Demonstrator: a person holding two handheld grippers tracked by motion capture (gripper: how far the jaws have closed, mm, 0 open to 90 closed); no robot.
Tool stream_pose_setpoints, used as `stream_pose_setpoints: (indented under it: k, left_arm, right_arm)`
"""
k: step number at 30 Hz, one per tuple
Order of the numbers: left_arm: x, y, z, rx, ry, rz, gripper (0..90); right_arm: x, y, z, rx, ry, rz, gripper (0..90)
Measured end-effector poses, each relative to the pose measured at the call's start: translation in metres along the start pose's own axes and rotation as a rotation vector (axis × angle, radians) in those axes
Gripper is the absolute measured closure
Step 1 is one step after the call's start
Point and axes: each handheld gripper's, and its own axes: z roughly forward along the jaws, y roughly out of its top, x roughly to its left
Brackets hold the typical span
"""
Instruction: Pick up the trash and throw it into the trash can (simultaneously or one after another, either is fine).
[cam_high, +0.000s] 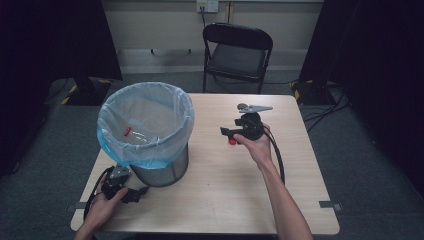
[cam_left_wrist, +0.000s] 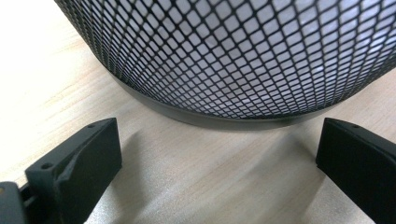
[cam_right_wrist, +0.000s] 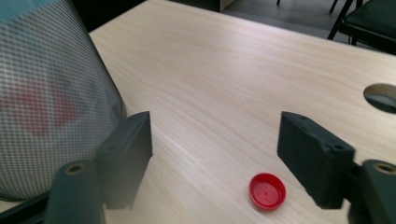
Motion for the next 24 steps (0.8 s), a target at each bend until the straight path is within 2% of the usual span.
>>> stream_pose_setpoints:
  k: [6,11,15,18,19,24]
  left_arm:
    - [0.0,0.0,0.0,0.0,0.0,0.0,0.0]
    - [0.0,0.0,0.0,-0.001,-0.002,-0.001,0.0]
    - [0.0,0.0,0.0,-0.004,-0.004,-0.001,0.0]
    - [0.0,0.0,0.0,-0.003,-0.003,0.0,0.0]
    - [0.0,0.0,0.0,-0.005,0.0,0.001,0.0]
    - [0.0,0.0,0.0,-0.004,-0.003,-0.001,0.0]
  right_arm:
    - [-0.015,-0.019,0.014,0.068,-0.019,0.02,31.3]
    - [-0.024,-0.031,0.027,0.108,-0.025,0.037,38.9]
    - [-0.031,-0.037,0.037,0.149,-0.048,0.039,37.1]
    - [-0.034,-0.04,0.042,0.164,-0.056,0.039,35.7]
    - [-0.034,-0.042,0.044,0.17,-0.07,0.036,36.7]
    - [-0.039,-0.047,0.053,0.189,-0.083,0.043,41.7]
